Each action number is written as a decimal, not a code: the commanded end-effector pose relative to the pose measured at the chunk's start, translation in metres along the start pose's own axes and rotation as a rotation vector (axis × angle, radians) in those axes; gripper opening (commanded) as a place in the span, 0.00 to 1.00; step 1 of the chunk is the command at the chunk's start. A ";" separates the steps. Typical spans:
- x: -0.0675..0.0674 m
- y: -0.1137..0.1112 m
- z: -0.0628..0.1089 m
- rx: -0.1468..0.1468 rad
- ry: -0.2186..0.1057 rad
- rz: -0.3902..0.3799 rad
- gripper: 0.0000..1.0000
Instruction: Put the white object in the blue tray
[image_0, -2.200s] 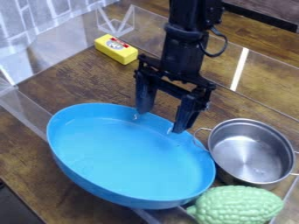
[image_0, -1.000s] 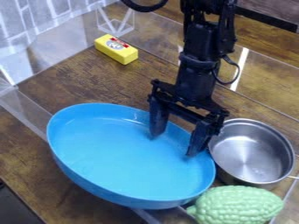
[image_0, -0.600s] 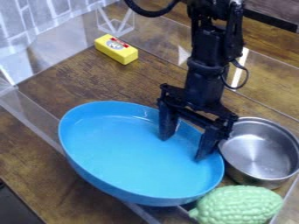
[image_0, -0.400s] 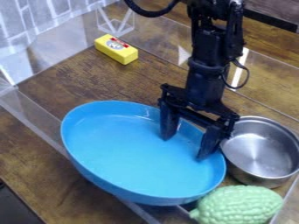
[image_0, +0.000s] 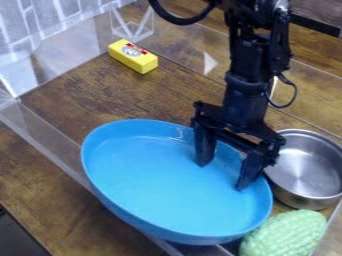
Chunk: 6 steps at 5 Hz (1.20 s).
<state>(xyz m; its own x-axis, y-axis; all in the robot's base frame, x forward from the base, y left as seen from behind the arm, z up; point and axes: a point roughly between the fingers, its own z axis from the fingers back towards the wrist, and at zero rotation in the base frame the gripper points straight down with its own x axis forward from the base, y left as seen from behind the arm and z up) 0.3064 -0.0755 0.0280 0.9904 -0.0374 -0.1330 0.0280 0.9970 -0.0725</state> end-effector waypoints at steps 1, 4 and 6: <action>0.009 -0.014 0.005 -0.006 -0.044 -0.015 1.00; 0.030 -0.004 0.000 -0.004 -0.064 0.011 1.00; 0.037 -0.002 -0.004 -0.006 -0.069 0.018 1.00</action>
<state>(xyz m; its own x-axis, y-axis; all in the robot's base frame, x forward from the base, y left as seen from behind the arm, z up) 0.3363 -0.0778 0.0219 0.9950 -0.0301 -0.0948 0.0231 0.9971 -0.0732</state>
